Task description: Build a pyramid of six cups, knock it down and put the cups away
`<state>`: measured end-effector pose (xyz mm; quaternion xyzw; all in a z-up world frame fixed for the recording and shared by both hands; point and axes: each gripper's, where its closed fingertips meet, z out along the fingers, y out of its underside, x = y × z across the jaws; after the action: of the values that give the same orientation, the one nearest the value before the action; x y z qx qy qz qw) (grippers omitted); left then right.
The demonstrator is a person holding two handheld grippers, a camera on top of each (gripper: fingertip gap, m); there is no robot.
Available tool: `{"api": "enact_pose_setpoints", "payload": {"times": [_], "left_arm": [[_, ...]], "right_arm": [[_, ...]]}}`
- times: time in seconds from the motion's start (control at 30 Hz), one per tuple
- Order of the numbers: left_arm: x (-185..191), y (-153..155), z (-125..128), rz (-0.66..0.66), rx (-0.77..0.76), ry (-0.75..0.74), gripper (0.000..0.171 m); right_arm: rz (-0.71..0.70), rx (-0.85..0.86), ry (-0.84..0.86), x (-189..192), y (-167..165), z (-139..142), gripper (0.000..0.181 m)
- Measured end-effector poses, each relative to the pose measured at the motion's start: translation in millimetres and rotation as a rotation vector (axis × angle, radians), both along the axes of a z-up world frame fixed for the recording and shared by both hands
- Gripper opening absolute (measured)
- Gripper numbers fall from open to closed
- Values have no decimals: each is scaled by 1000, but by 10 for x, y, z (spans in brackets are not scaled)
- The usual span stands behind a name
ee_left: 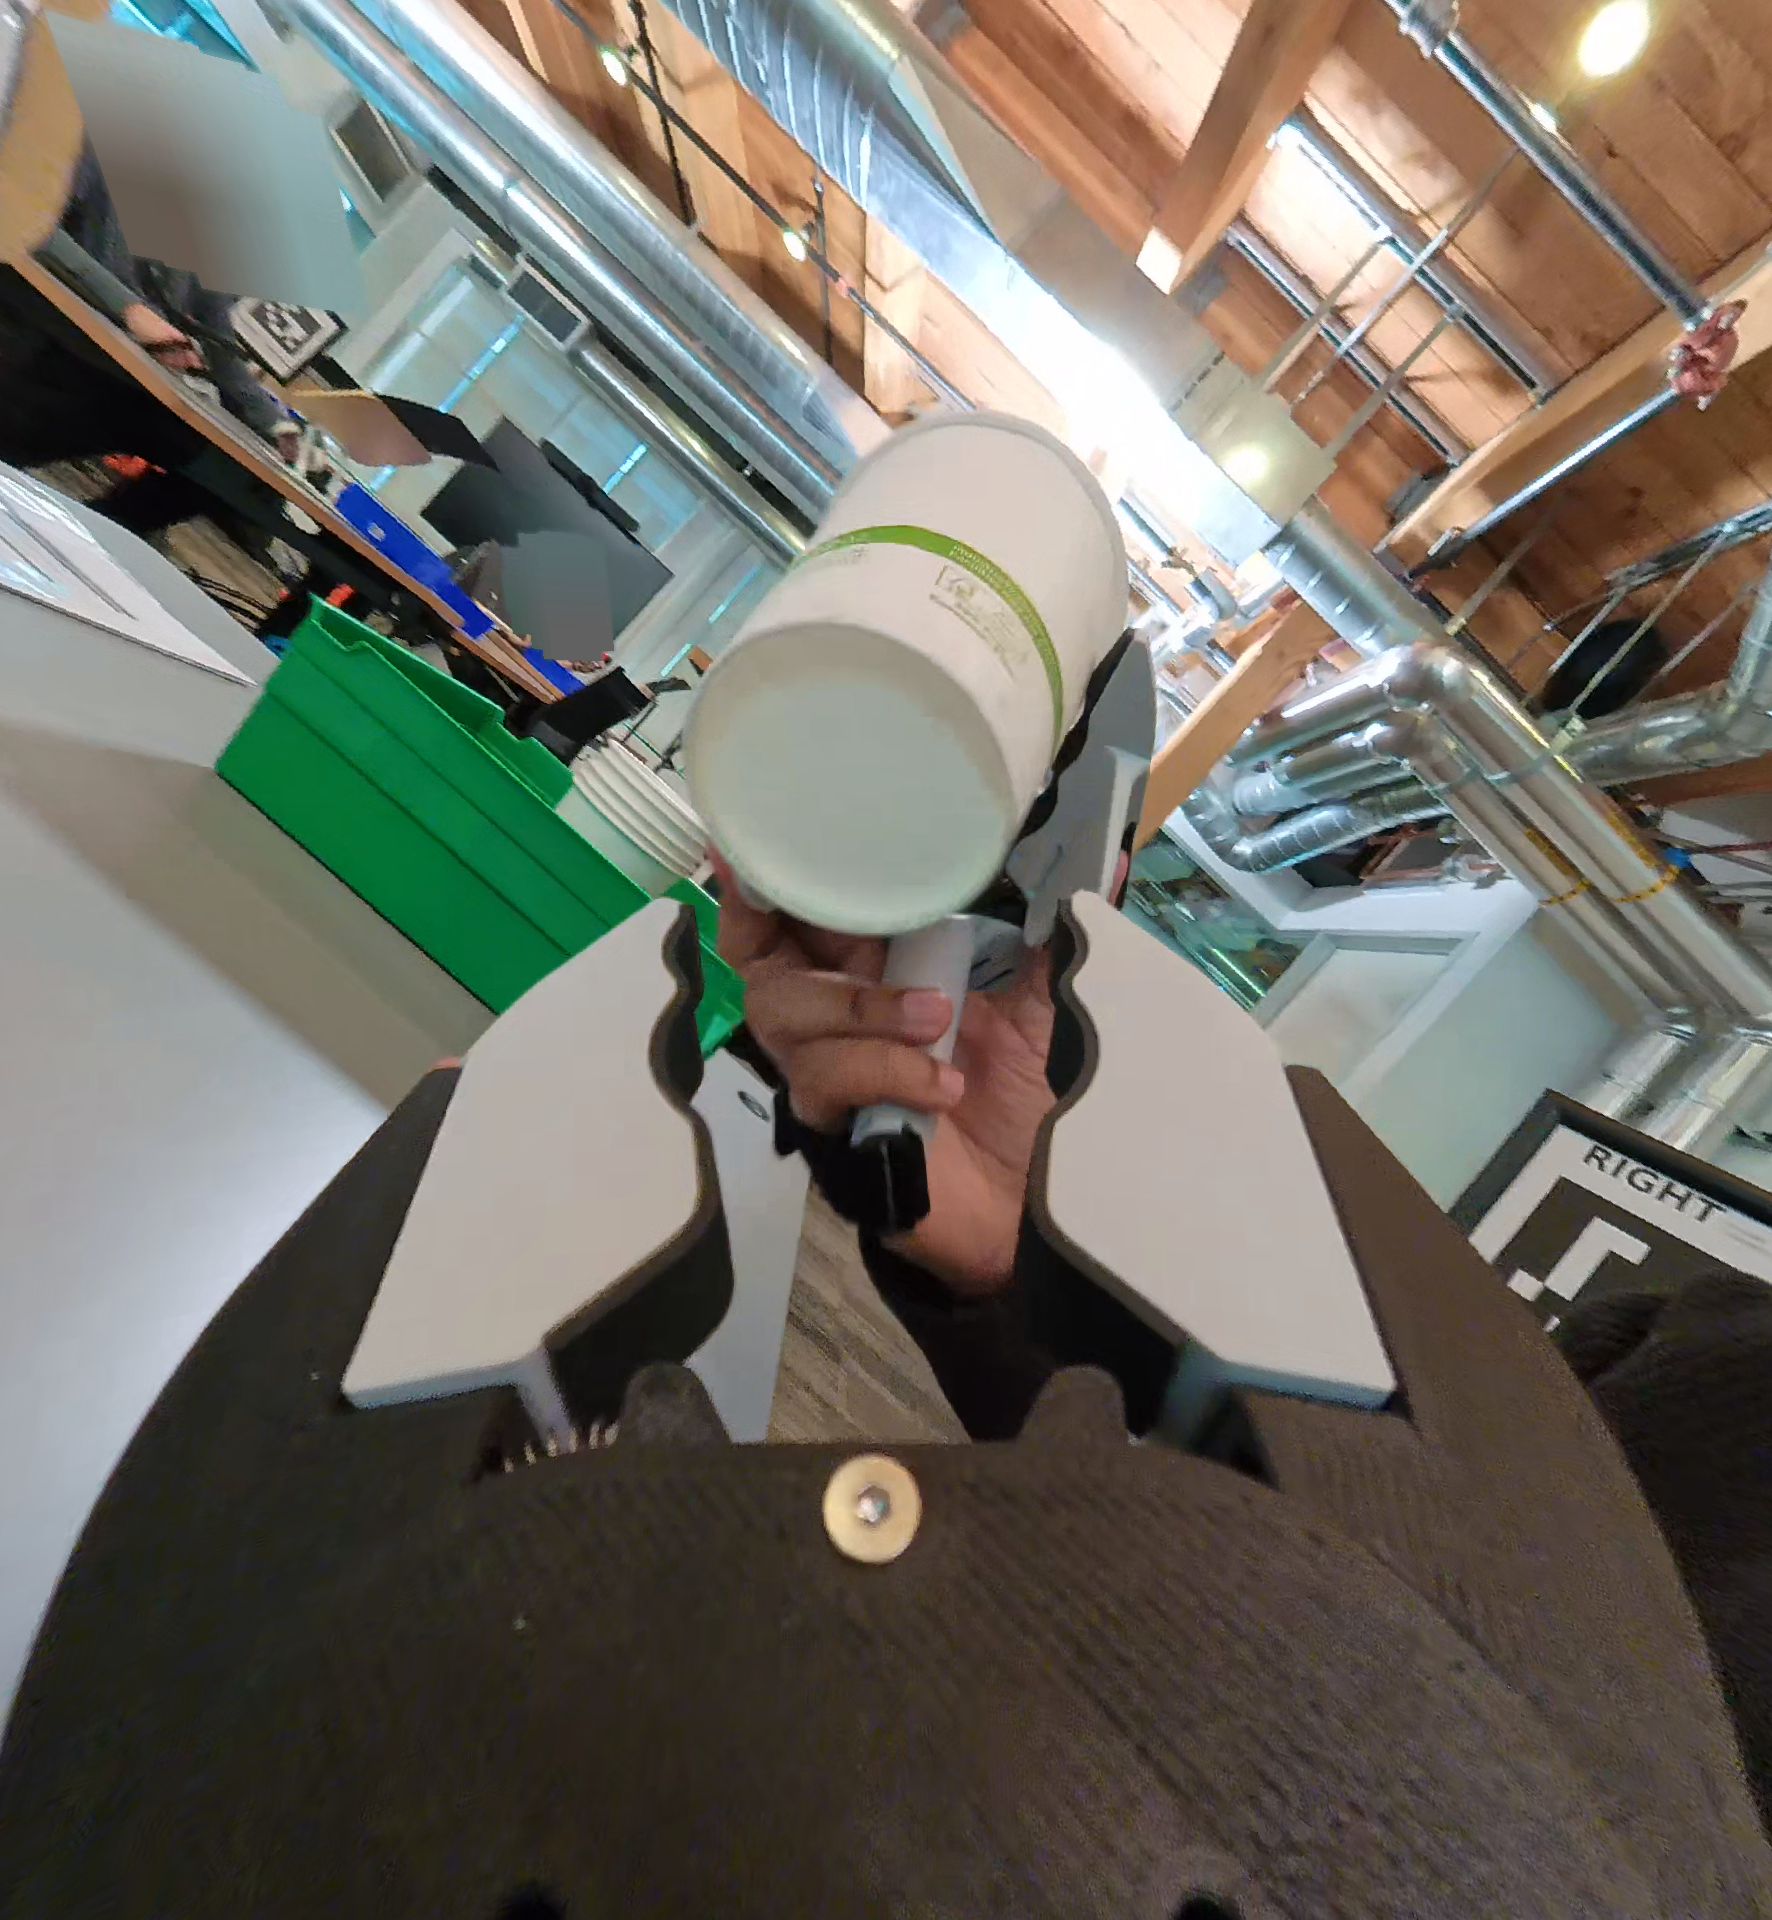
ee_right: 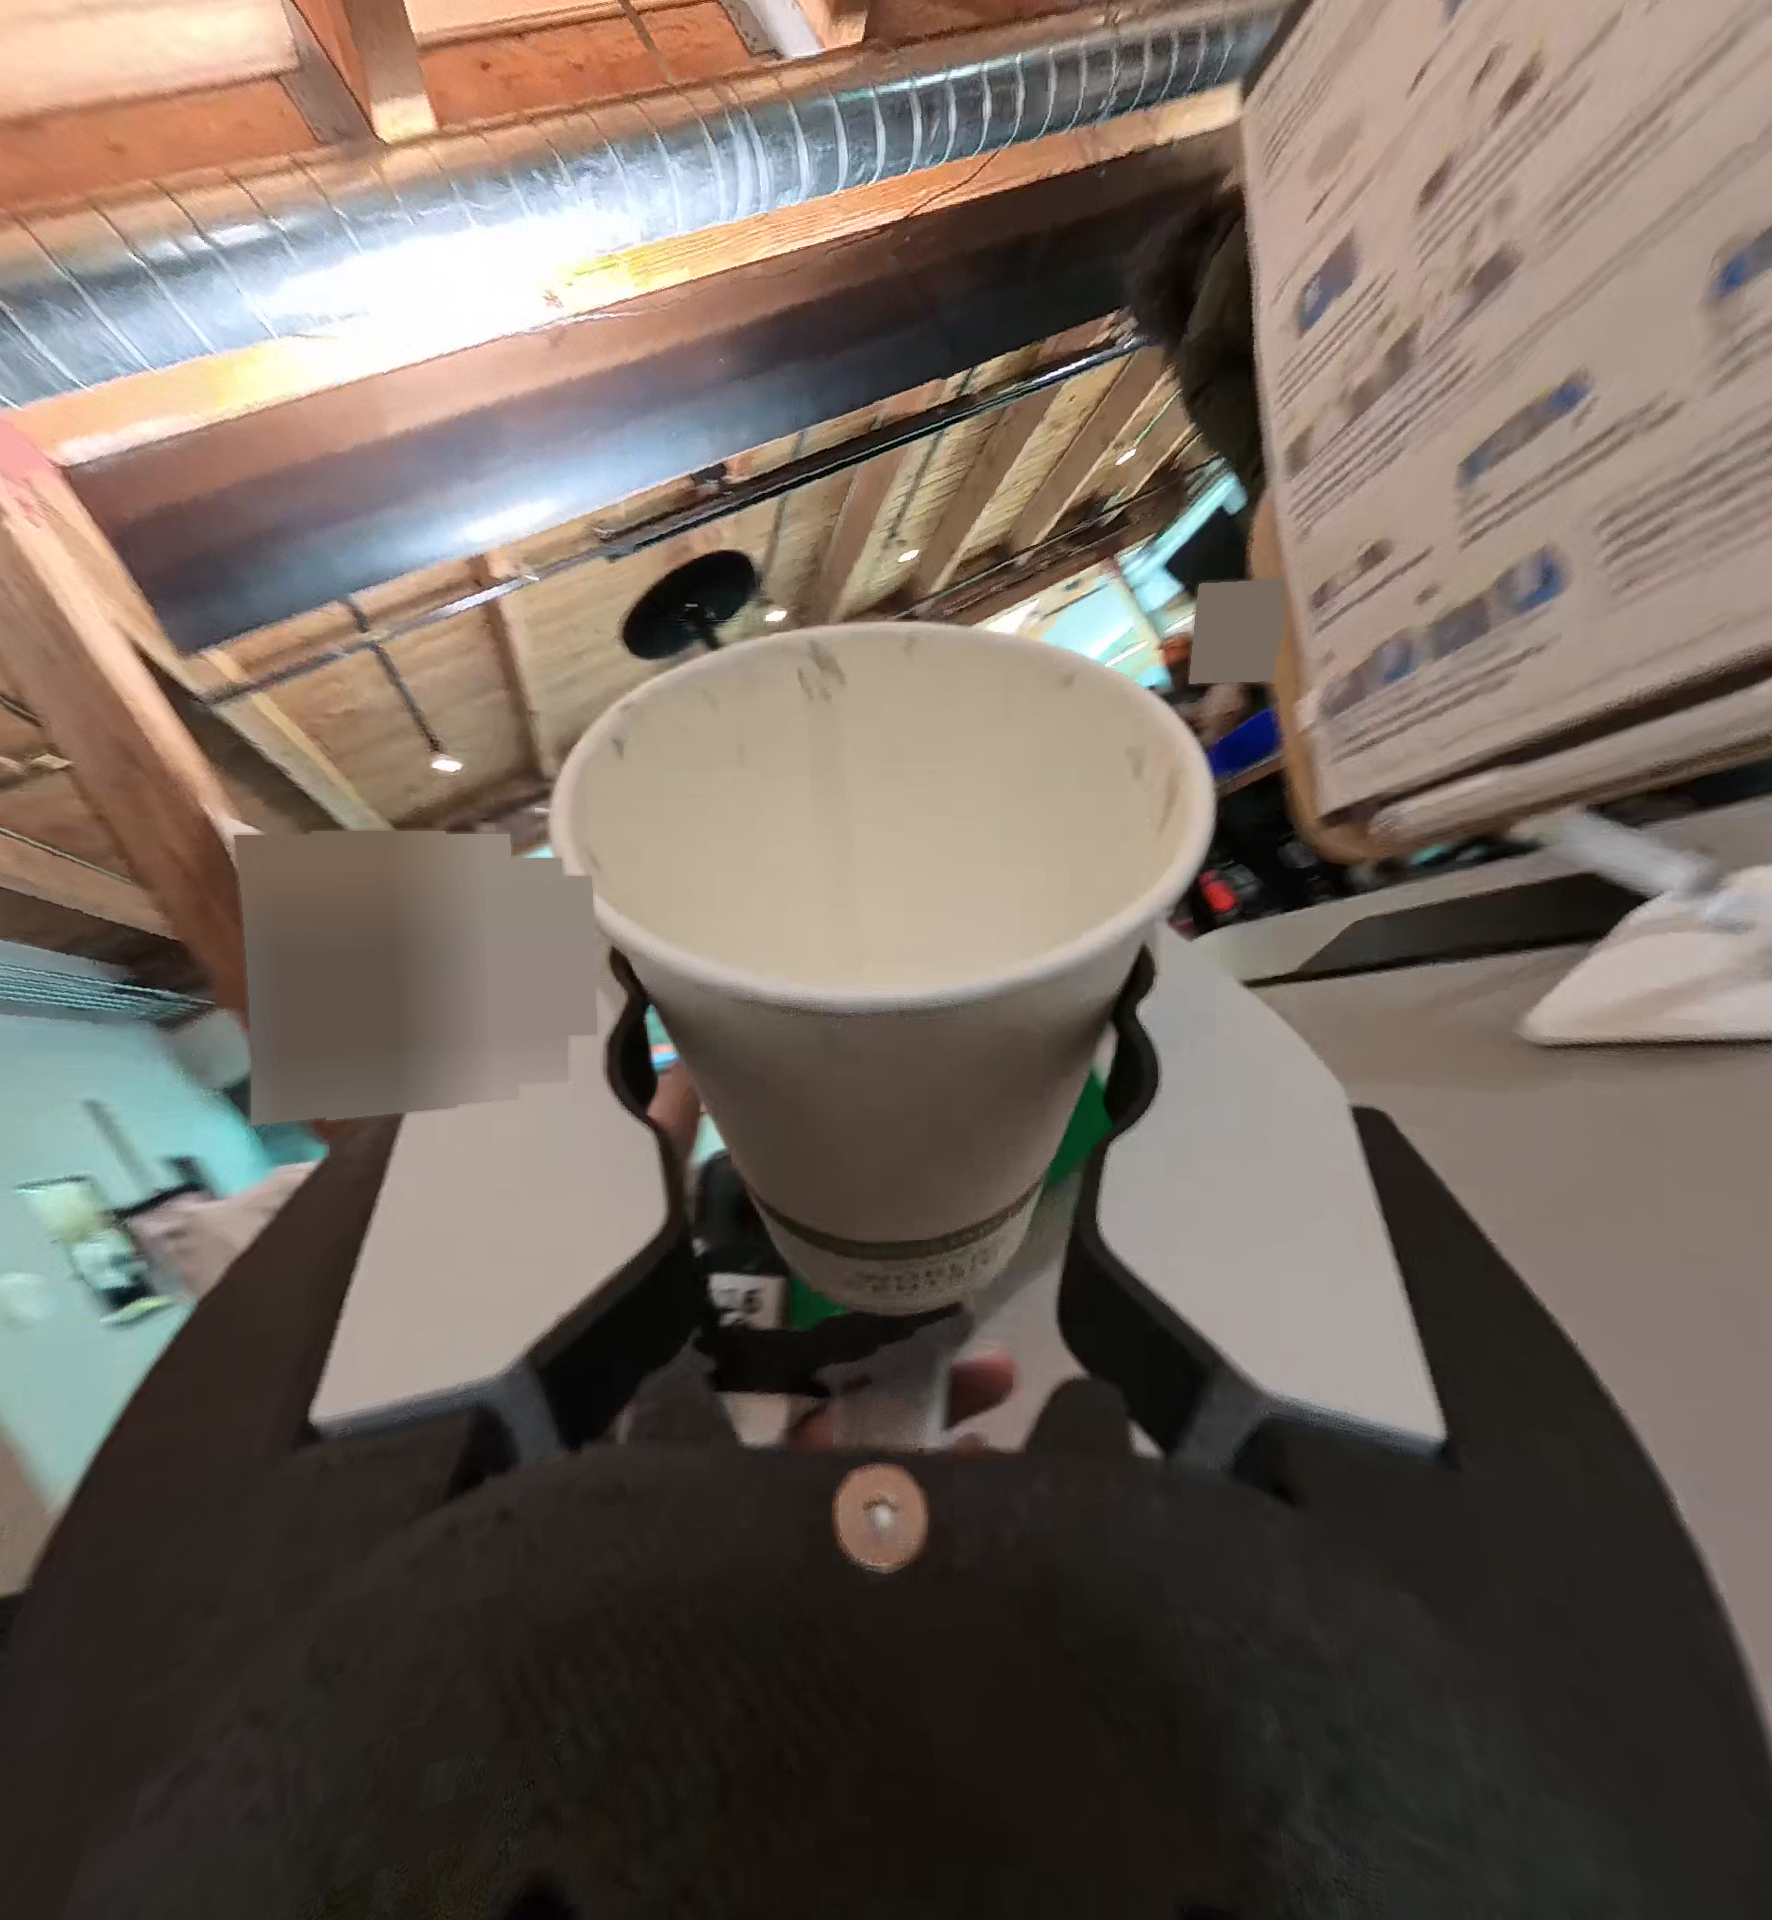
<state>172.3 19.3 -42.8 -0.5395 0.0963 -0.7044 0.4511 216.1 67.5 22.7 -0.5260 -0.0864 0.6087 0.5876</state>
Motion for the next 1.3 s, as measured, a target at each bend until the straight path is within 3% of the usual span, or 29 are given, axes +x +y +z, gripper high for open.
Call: {"api": "enact_pose_setpoints", "payload": {"times": [0.1, 0.23, 0.33, 0.43, 0.5, 0.6, 0.8, 0.97, 1.03, 1.17, 1.3], "left_arm": [[-84, 95, -18, 41, -20, 3, 65], [-148, 168, -48, 60, -56, -14, 65], [-142, 175, -87, 55, -72, -8, 64], [-123, 158, -133, 51, -79, 9, 64], [-121, 142, -151, 51, -80, 18, 64], [-138, 126, -179, 57, -79, 35, 63], [-265, 115, -210, 96, -97, 33, 62], [-383, 117, -185, 135, -95, 23, 61], [-405, 132, -188, 144, -103, 20, 58], [-393, 139, -204, 136, -113, 18, 58], [-369, 130, -211, 124, -117, 18, 58]], "right_arm": [[-207, 92, -107, 486, 186, 229, 88], [-577, 234, -318, 1448, 421, 511, 88], [-873, 296, -443, 2279, 505, 575, 87], [-1064, 316, -419, 2932, 458, 532, 87], [-1101, 285, -382, 3171, 478, 448, 86], [-1103, 299, -393, 3229, 576, 361, 87], [-1099, 228, -556, 3160, 908, 58, 89], [-1045, 56, -714, 3173, 1148, -293, 92], [-1036, 20, -765, 3191, 1179, -362, 103], [-1014, 53, -705, 3211, 1085, -173, 110], [-1037, 127, -551, 3348, 847, 263, 108]]}}
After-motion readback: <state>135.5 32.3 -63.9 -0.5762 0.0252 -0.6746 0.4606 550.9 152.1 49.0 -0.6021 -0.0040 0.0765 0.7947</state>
